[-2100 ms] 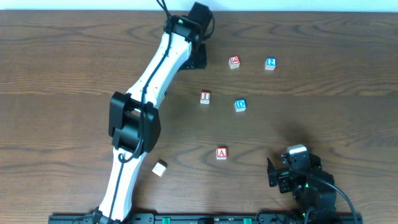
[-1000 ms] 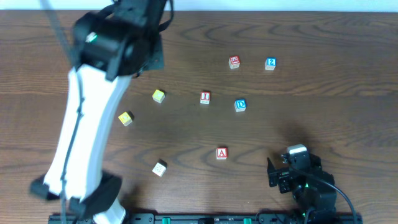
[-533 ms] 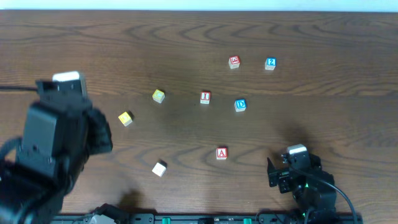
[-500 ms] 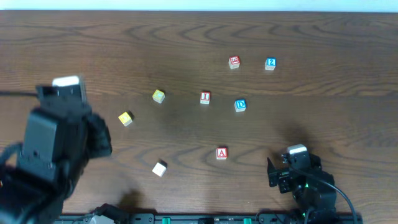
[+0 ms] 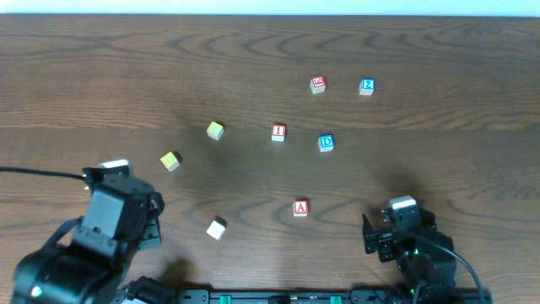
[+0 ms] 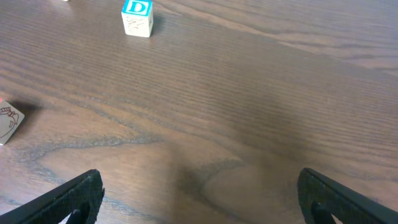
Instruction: Spell out Ai2
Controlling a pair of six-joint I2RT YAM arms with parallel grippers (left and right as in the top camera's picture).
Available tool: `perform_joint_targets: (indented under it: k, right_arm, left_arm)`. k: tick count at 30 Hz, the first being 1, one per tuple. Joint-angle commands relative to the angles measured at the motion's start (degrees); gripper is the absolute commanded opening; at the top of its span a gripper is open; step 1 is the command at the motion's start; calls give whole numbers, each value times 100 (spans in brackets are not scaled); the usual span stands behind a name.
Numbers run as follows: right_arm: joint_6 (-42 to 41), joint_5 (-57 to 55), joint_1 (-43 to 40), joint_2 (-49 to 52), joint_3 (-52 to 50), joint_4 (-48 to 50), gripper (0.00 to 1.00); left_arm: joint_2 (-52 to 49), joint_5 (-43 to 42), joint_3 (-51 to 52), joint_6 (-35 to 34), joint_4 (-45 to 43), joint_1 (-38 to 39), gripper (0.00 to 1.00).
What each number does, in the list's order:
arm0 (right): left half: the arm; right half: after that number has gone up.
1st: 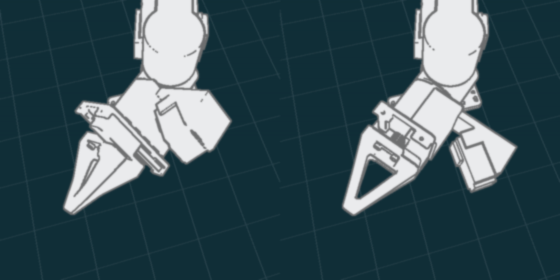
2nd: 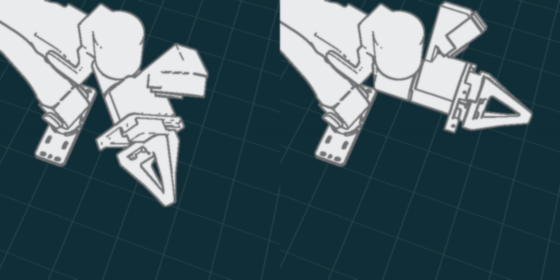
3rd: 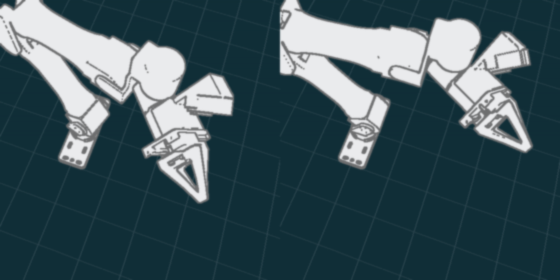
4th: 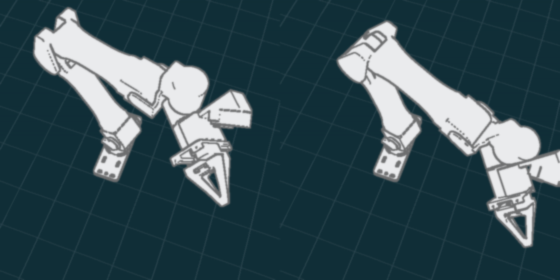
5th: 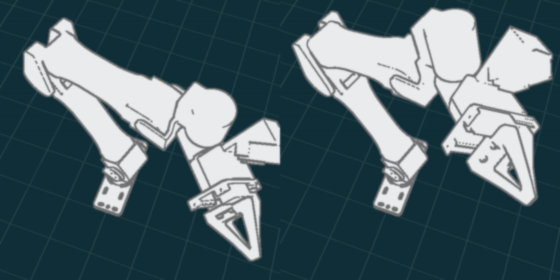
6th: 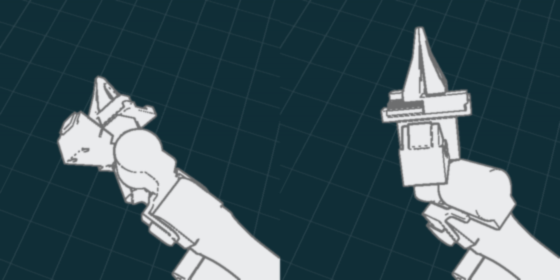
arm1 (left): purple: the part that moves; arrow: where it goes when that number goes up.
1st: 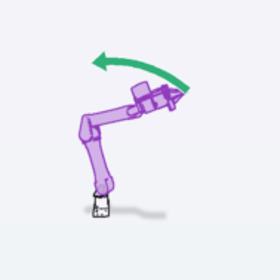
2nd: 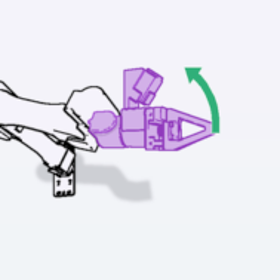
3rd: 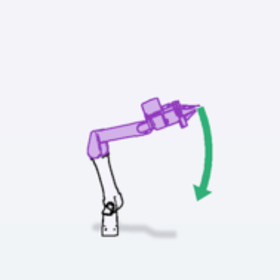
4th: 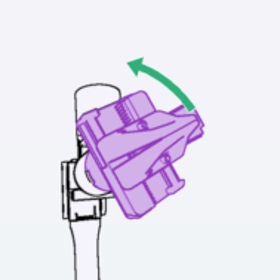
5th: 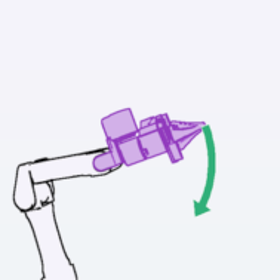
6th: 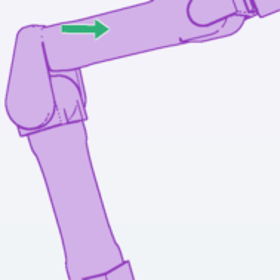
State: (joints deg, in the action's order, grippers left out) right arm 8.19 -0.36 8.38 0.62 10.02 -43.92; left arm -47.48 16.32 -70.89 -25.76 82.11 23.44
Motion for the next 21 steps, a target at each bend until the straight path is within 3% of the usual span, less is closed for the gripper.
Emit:
perform_joint_targets:
  k: [1,4,7,14,16,19,21]
  right_arm:
    - [66,44,44,-28,-37,-17,99]
    - [66,44,44,-28,-37,-17,99]
    - [66,42,44,-28,-37,-17,99]
    - [0,260,44,-28,-37,282,99]
    - [-656,789,44,-28,-37,894,99]
    - [-2669,1849,44,-28,-37,2100,99]
    - [-3635,2280,44,-28,-37,2400,99]
  left_arm:
    - [9,-90,210,-170,-116,-17,40]
    - [9,-114,234,-170,-210,-17,48]
    - [9,-114,232,-166,-308,-17,67]
    - [9,-114,234,-166,-354,-17,78]
    - [9,-111,234,-166,-354,-17,79]
    - [9,-111,234,-166,-350,-17,84]
    - [7,-114,234,-168,-352,-17,85]
